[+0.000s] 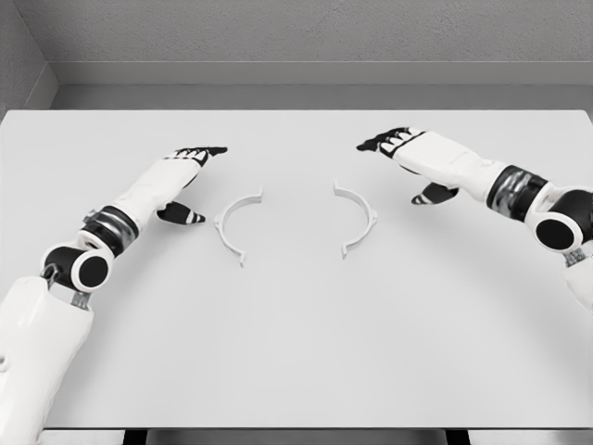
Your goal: Assemble PVC drainage pipe clamps
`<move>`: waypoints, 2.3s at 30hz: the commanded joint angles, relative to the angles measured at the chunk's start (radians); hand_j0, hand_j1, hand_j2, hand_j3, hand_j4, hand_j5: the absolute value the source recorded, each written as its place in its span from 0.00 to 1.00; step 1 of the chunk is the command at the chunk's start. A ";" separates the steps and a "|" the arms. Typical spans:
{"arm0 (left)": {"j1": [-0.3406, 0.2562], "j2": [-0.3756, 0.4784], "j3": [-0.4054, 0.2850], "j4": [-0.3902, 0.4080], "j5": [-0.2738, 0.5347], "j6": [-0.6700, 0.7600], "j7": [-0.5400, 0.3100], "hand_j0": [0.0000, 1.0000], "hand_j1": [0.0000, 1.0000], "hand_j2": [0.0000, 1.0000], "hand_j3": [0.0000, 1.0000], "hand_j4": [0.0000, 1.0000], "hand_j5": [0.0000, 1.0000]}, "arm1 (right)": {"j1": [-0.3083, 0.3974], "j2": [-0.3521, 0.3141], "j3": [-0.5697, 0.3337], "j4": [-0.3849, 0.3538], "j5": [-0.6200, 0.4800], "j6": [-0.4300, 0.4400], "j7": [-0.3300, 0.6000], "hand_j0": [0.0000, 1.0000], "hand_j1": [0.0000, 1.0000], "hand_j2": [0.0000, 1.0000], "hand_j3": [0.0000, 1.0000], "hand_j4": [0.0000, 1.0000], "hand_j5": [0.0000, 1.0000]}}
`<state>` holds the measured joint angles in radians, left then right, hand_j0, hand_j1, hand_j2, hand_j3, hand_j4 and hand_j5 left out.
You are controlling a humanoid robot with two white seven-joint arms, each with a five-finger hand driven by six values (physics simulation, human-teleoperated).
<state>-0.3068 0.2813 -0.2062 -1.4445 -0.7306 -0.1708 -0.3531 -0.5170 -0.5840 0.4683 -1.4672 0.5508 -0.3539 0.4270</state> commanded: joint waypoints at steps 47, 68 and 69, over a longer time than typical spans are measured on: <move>0.020 -0.064 -0.098 -0.131 0.005 0.007 0.002 1.00 1.00 1.00 1.00 1.00 1.00 | -0.049 0.128 0.047 0.211 0.000 0.009 -0.001 1.00 1.00 1.00 1.00 1.00 1.00; 0.002 -0.065 -0.058 -0.020 0.003 0.030 0.003 1.00 1.00 1.00 1.00 1.00 1.00 | -0.051 0.148 0.053 0.202 -0.008 0.007 -0.004 1.00 1.00 1.00 1.00 1.00 1.00; 0.002 -0.073 -0.062 -0.022 0.003 0.028 0.003 1.00 1.00 1.00 1.00 1.00 1.00 | -0.051 0.150 0.055 0.202 -0.008 0.007 -0.001 1.00 1.00 1.00 1.00 1.00 1.00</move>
<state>-0.3053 0.2142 -0.2568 -1.4653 -0.7306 -0.1414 -0.3507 -0.5676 -0.4355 0.5224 -1.2650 0.5479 -0.3476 0.4243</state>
